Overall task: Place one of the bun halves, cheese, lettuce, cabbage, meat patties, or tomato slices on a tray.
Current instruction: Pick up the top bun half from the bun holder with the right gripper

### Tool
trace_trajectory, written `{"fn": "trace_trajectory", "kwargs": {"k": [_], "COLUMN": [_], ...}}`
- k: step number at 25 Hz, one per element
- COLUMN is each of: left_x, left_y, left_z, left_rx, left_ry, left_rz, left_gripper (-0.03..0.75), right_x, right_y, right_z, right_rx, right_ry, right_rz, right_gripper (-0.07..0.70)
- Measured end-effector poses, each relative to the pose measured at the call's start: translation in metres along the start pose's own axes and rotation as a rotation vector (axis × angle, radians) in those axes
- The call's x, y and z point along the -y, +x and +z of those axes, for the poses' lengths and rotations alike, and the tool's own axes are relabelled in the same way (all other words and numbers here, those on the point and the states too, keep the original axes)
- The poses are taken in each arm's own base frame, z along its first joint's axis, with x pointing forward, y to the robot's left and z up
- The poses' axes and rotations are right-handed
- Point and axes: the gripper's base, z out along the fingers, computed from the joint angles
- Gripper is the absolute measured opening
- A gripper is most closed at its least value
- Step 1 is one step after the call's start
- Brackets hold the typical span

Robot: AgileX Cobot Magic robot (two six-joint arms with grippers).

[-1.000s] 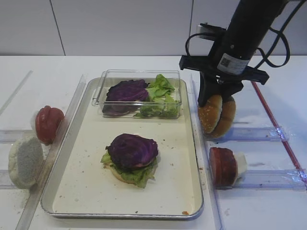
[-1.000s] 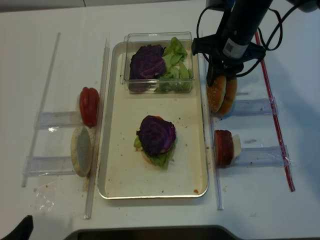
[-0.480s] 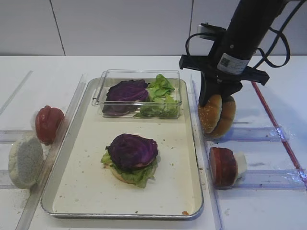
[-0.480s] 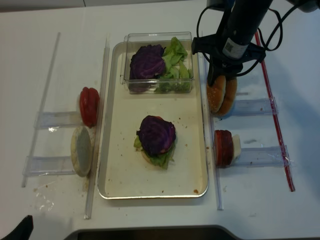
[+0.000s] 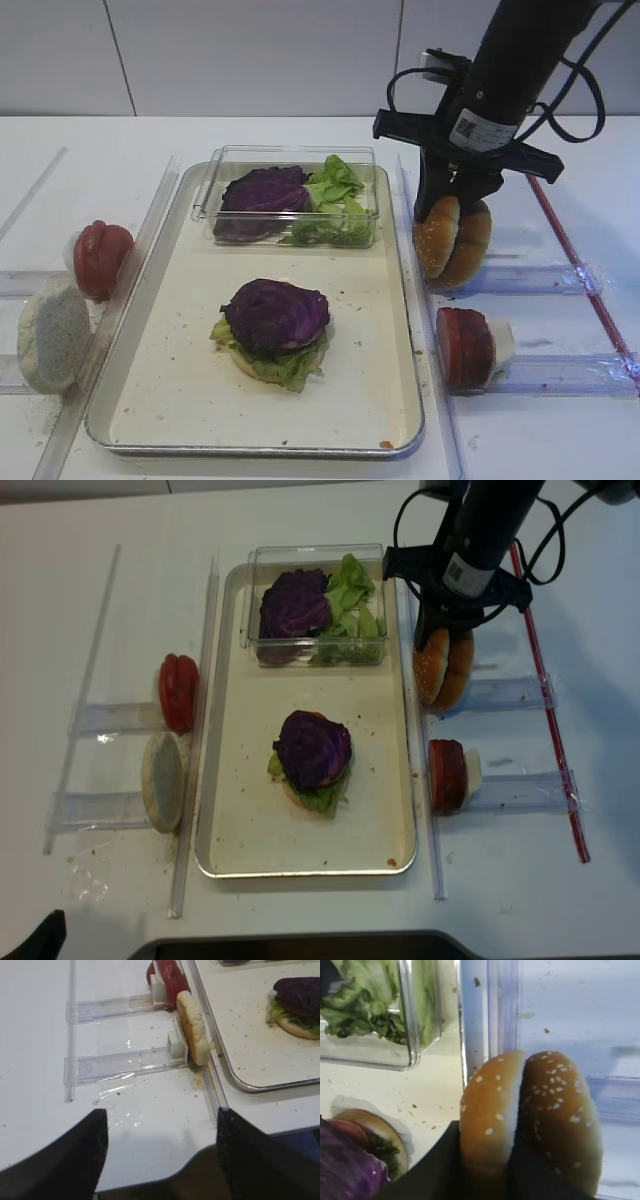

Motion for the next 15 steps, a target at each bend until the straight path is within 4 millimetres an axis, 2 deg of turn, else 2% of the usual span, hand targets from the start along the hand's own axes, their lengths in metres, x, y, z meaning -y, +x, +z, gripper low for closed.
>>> {"fn": "trace_trajectory", "kwargs": {"k": [6,15], "left_x": [0.000,0.000], "left_y": [0.000,0.000], "left_z": [0.000,0.000], "left_rx": [0.000,0.000], "left_ry": [0.000,-0.002], "left_rz": [-0.006,-0.005], "left_gripper": [0.429,0.429], "right_x": [-0.001,-0.005], "right_y": [0.000,0.006], "right_z": [0.000,-0.017], "right_rx": [-0.003,0.036], "right_ry": [-0.012,-0.028], "right_rz": [0.012,-0.003], "right_gripper": [0.197,0.196]}}
